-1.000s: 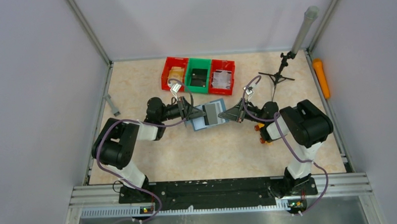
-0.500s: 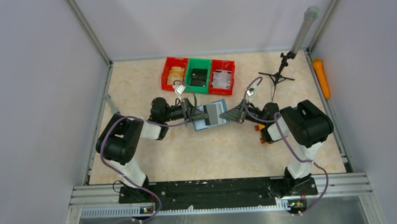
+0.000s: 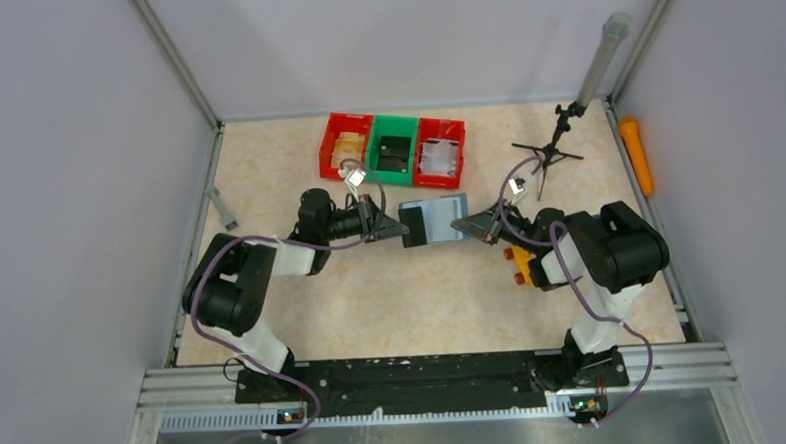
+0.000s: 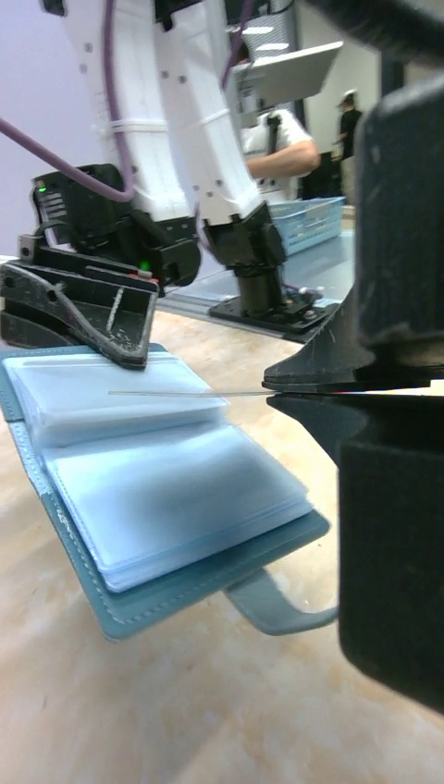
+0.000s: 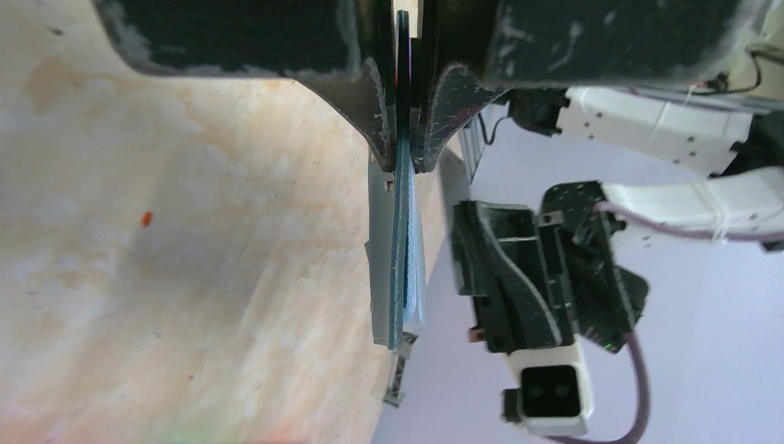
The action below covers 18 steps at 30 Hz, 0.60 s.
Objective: Take the credit cards out of the card holder
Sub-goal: Remove the credit card from the card holder, then place the credit card in the storage box.
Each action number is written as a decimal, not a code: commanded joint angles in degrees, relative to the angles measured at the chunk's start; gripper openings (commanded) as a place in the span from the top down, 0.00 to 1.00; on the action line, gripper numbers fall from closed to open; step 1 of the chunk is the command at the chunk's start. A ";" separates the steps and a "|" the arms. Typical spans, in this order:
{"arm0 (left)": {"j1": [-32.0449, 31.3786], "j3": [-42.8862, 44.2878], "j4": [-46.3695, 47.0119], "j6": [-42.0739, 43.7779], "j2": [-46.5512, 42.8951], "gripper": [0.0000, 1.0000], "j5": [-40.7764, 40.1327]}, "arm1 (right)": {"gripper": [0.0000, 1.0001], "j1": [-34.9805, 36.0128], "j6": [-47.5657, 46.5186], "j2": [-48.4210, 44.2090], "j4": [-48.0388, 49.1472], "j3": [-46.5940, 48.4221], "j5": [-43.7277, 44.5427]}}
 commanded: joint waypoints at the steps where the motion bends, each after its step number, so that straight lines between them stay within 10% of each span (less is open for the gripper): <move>1: 1.53 0.12 -15.92 12.67 -10.93 1.00 -9.09 | 1.00 -1.31 -5.10 -1.67 -3.96 2.09 2.60; 5: 1.46 -0.25 -33.07 23.27 -21.05 1.00 -26.50 | 1.00 -1.35 -5.12 0.51 -6.51 3.36 2.31; 18: -2.36 2.71 -39.66 32.86 -27.24 1.00 -47.82 | 1.00 -1.11 -11.01 0.06 -22.32 6.38 3.92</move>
